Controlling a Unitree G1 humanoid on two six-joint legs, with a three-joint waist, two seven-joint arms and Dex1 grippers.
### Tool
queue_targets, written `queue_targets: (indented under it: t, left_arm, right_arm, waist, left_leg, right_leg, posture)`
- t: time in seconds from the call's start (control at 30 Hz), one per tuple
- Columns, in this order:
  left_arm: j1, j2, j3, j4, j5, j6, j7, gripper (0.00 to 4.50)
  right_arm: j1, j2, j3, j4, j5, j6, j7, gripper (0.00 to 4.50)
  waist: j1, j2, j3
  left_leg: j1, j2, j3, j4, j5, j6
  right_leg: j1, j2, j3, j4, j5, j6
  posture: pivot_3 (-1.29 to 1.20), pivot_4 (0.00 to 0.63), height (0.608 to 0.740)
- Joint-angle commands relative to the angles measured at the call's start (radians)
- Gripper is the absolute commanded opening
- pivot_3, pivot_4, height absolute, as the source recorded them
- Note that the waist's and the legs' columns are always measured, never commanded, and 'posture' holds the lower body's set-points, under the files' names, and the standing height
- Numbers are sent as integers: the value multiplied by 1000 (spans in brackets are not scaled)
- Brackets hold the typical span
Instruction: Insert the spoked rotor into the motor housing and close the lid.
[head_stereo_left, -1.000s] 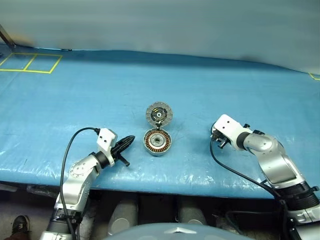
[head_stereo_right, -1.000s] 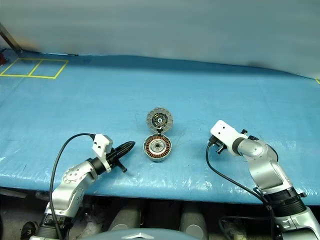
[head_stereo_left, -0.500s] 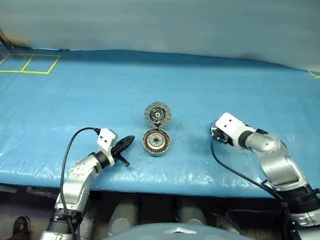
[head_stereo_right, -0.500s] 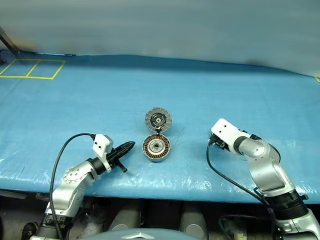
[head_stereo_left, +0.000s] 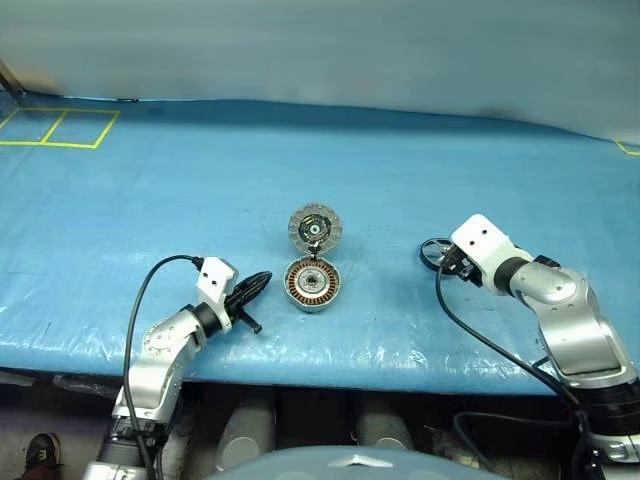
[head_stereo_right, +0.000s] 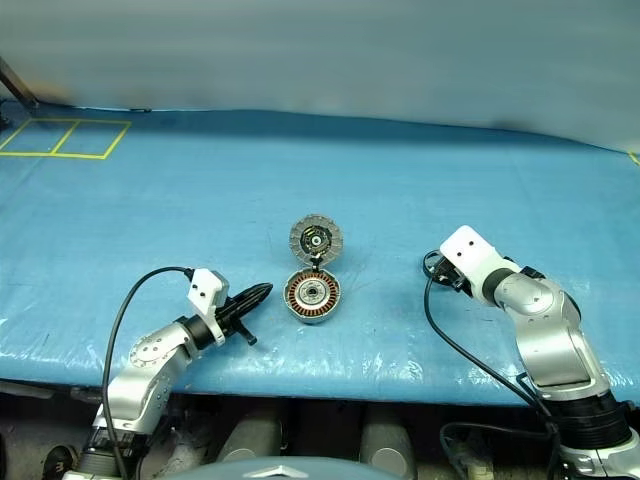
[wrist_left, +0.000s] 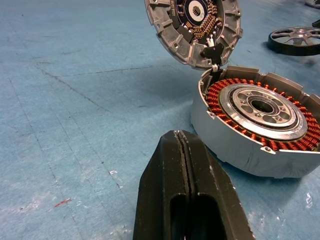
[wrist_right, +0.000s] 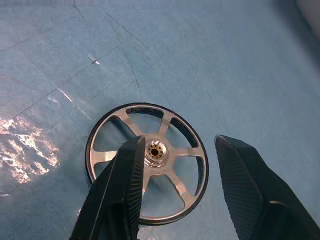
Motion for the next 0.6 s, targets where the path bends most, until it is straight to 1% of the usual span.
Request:
queue_targets:
  t: [0.03,0.23,0.6]
  left_arm:
    - [-9,-2,-2,0,4,-18,-5,0]
    - [-8,-4,-3,1,6,-18,-2,0]
    - [3,-4,1,6,13,-19,7,0]
  right_arm:
    - [4,-25,-46,-32,0,7,-3,2313]
    - [13,-57,2,2,-33,27,-1,2313]
    - [23,-41,6,16,-10,42,18,2313]
  waist:
    - [0,0,0]
    - [0,0,0]
    - [0,0,0]
  left_leg:
    - [0,0,0,0,0,0]
    - [0,0,0,0,0,0]
    - [0,0,0,0,0,0]
  right_leg:
    - [0,0,0,0,0,0]
    - [0,0,0,0,0,0]
    - [0,0,0,0,0,0]
  posture:
    - [0,150,740]
    - [0,150,740]
    - [0,150,740]
